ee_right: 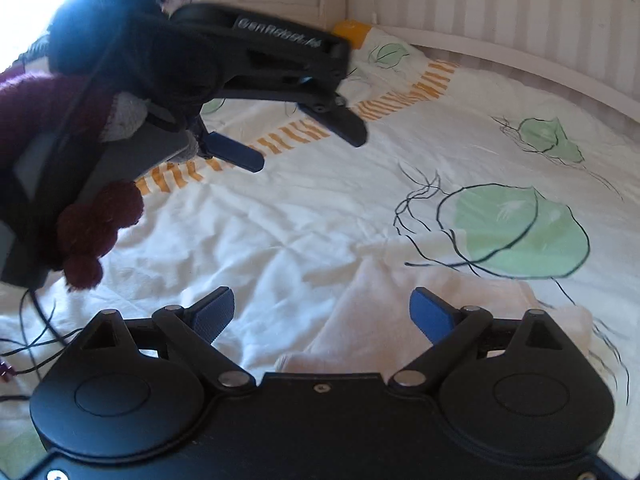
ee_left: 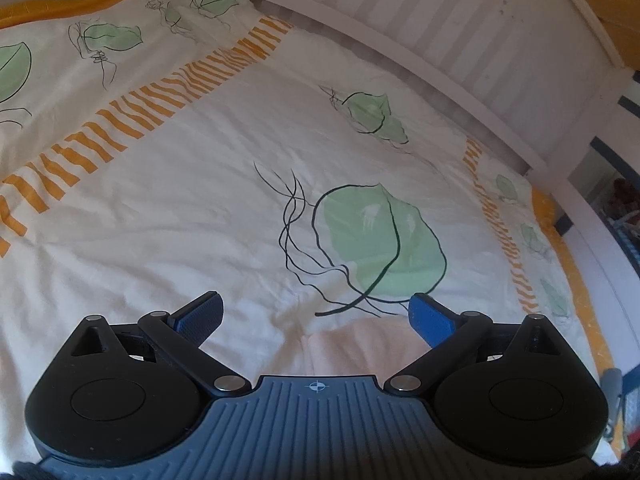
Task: Fold small clothes
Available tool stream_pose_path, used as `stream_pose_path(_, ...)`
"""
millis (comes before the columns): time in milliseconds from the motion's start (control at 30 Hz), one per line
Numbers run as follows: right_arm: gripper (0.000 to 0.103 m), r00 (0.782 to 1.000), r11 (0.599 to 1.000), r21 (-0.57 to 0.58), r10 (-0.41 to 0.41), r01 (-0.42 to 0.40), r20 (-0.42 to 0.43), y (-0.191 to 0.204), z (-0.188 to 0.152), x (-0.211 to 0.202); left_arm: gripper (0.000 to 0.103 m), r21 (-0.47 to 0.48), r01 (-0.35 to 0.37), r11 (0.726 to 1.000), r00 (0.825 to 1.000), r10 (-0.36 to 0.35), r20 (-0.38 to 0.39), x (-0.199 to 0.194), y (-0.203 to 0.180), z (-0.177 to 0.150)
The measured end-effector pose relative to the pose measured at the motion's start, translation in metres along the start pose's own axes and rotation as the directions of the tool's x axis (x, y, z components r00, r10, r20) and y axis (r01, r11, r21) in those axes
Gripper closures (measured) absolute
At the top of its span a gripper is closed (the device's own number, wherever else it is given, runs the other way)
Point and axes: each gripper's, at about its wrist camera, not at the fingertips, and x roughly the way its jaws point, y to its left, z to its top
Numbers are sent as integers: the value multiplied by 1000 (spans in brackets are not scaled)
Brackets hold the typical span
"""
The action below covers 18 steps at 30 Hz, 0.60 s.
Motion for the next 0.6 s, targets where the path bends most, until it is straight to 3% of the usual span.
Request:
stream_pose_path(267, 8, 1000, 998, 66, -6, 5, 16, -19, -32, -40, 3, 111, 33, 993, 995, -22, -99, 25, -24, -19)
stream_pose_path(433, 8, 997, 984, 161, -79, 79, -2, -45, -41, -37, 3, 137, 74, 988, 985, -50, -168, 44, -32, -34)
stream_pose_path(600, 8, 985, 944, 279, -171, 174, -35, -93, -35, -19, 3, 165, 53, 985, 978, -18, -206, 56, -36, -44)
